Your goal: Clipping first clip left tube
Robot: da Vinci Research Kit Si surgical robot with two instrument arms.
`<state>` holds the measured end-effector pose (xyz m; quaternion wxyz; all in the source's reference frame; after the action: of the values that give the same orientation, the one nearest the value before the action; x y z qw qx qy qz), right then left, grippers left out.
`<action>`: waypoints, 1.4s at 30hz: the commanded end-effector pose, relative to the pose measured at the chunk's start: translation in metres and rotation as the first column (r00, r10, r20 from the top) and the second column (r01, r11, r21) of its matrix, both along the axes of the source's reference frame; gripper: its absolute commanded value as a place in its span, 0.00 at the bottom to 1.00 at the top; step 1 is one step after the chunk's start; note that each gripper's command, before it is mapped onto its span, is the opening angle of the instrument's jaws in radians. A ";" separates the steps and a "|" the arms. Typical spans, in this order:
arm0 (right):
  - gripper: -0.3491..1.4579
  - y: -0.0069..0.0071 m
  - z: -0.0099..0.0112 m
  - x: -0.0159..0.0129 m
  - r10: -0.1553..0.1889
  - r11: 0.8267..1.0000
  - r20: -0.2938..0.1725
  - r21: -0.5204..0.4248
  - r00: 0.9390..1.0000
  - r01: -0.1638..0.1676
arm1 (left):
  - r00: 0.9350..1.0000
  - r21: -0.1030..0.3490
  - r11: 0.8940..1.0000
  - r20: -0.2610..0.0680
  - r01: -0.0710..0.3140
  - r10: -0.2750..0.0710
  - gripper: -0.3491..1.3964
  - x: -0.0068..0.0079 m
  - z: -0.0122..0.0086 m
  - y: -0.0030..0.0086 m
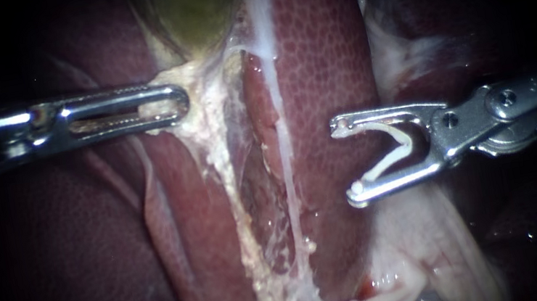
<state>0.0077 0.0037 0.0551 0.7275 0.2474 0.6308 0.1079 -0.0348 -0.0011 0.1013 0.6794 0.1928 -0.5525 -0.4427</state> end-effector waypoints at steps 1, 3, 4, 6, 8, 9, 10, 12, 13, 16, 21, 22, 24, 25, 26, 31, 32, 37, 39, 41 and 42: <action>0.52 0.0000 0.0000 0.0000 0.001 1.000 0.000 0.000 1.000 -0.001 | 1.000 -0.006 1.000 0.002 0.005 -0.005 0.00 0.0002 -0.0002 0.0002; 0.52 0.0000 0.0000 0.0000 0.001 1.000 0.000 0.000 1.000 -0.001 | 1.000 -0.010 1.000 0.001 0.017 -0.017 0.00 0.0011 -0.0007 0.0008; 0.52 0.0000 0.0000 0.0000 0.001 1.000 0.000 0.000 1.000 -0.001 | 1.000 -0.014 1.000 -0.001 0.015 -0.015 0.00 0.0012 -0.0008 0.0009; 0.52 0.0000 0.0000 0.0000 0.001 1.000 0.000 0.000 1.000 -0.001 | 1.000 -0.012 1.000 0.001 0.023 -0.023 0.00 0.0017 -0.0012 0.0013; 0.52 0.0000 0.0000 0.0000 0.001 1.000 0.000 0.000 1.000 -0.001 | 1.000 -0.017 1.000 0.003 0.026 -0.026 0.00 0.0020 -0.0015 0.0016; 0.52 0.0000 0.0001 0.0000 0.001 1.000 0.000 0.000 1.000 -0.001 | 1.000 -0.017 0.999 0.000 0.029 -0.029 0.00 0.0022 -0.0016 0.0016; 0.52 0.0000 0.0001 0.0001 0.001 1.000 0.000 0.000 1.000 -0.001 | 1.000 -0.016 0.999 0.000 0.030 -0.030 0.00 0.0022 -0.0016 0.0016; 0.52 0.0000 0.0001 0.0001 0.001 1.000 0.000 0.000 1.000 -0.001 | 1.000 -0.016 0.999 -0.001 0.031 -0.031 0.00 0.0022 -0.0017 0.0016; 0.52 0.0000 0.0001 0.0001 0.001 1.000 0.000 0.000 1.000 -0.001 | 1.000 -0.016 0.999 -0.002 0.031 -0.031 0.00 0.0022 -0.0017 0.0016; 0.52 0.0000 0.0001 0.0001 0.001 1.000 0.000 0.000 1.000 -0.001 | 0.999 -0.016 0.999 -0.002 0.032 -0.032 0.00 0.0022 -0.0016 0.0016; 0.52 0.0000 0.0001 0.0004 0.003 1.000 -0.001 0.000 1.000 -0.003 | 0.999 -0.017 0.999 -0.002 0.032 -0.032 0.00 0.0022 -0.0016 0.0015; 0.52 -0.0001 0.0001 0.0005 0.004 1.000 -0.001 0.000 1.000 -0.004 | 0.999 -0.017 0.999 -0.003 0.032 -0.032 0.00 0.0022 -0.0016 0.0015; 0.52 -0.0001 0.0002 0.0008 0.006 1.000 -0.002 0.000 1.000 -0.006 | 0.999 -0.017 0.999 -0.003 0.033 -0.033 0.00 0.0022 -0.0017 0.0014; 0.52 -0.0002 0.0002 0.0012 0.008 1.000 -0.003 0.000 1.000 -0.008 | 0.999 -0.017 0.999 -0.003 0.033 -0.033 0.00 0.0022 -0.0017 0.0014; 0.52 -0.0003 0.0003 0.0014 0.007 1.000 -0.006 0.000 1.000 -0.007 | 0.999 -0.017 0.999 -0.003 0.033 -0.033 0.00 0.0021 -0.0017 0.0014; 0.52 -0.0011 0.0011 0.0037 0.003 1.000 -0.013 -0.004 1.000 -0.004 | 0.999 -0.018 0.999 -0.004 0.034 -0.034 0.00 0.0020 -0.0017 0.0013; 0.52 -0.0012 0.0013 0.0042 0.004 1.000 -0.013 -0.011 1.000 -0.004 | 0.999 -0.018 0.999 -0.004 0.034 -0.034 0.00 0.0020 -0.0016 0.0013; 0.52 -0.0023 0.0028 0.0072 0.000 1.000 -0.015 0.004 1.000 0.000 | 0.999 -0.019 0.999 -0.006 0.036 -0.036 0.00 0.0018 -0.0015 0.0012; 0.52 -0.0027 0.0034 0.0082 -0.004 1.000 -0.014 0.006 1.000 0.004 | 0.999 -0.019 0.999 -0.006 0.036 -0.036 0.00 0.0018 -0.0015 0.0012; 0.52 -0.0032 0.0041 0.0093 -0.007 1.000 -0.012 0.008 1.000 0.007 | 0.999 -0.019 0.999 -0.006 0.036 -0.036 0.00 0.0017 -0.0016 0.0011; 0.52 -0.0033 0.0044 0.0097 -0.009 1.000 -0.010 0.012 1.000 0.009 | 0.999 -0.019 0.999 -0.006 0.036 -0.036 0.00 0.0017 -0.0016 0.0011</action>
<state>0.0179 0.0002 0.0600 0.7234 0.2552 0.6322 0.1091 -0.0331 0.0000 0.0997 0.6747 0.1747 -0.5580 -0.4503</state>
